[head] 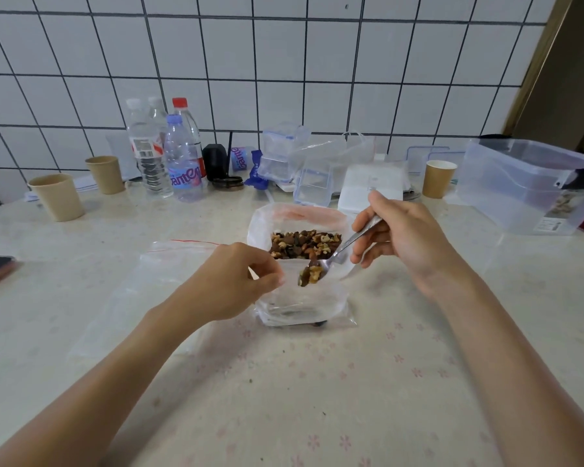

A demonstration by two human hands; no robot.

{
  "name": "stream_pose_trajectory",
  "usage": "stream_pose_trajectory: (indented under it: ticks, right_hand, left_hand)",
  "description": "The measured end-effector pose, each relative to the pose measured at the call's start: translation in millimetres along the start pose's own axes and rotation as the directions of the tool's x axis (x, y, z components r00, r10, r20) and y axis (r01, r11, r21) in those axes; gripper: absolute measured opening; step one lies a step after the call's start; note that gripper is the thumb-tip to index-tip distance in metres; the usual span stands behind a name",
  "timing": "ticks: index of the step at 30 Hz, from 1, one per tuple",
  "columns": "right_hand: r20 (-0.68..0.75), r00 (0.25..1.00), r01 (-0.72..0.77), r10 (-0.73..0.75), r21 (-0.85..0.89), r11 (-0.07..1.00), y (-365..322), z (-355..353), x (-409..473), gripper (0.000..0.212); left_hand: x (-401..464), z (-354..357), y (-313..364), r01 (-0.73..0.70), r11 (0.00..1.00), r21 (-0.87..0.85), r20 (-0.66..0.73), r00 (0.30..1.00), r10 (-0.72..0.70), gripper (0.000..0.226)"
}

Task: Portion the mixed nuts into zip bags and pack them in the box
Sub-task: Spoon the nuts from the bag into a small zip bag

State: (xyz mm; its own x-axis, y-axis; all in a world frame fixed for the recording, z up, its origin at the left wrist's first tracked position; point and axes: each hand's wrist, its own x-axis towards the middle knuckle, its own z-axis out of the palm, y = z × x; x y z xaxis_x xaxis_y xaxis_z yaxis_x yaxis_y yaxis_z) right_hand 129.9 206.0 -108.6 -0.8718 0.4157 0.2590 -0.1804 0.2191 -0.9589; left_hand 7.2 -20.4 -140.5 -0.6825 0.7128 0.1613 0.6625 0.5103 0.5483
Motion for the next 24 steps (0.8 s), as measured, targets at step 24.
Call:
stream_pose_trajectory:
  ticks: [24]
  right_hand:
    - [-0.256, 0.966, -0.007, 0.033, 0.1, 0.995, 14.4, 8.3, 7.7, 0.052]
  left_hand:
    - [9.2, -7.4, -15.5, 0.113, 0.987, -0.115, -0.24, 0.961, -0.137, 0.042]
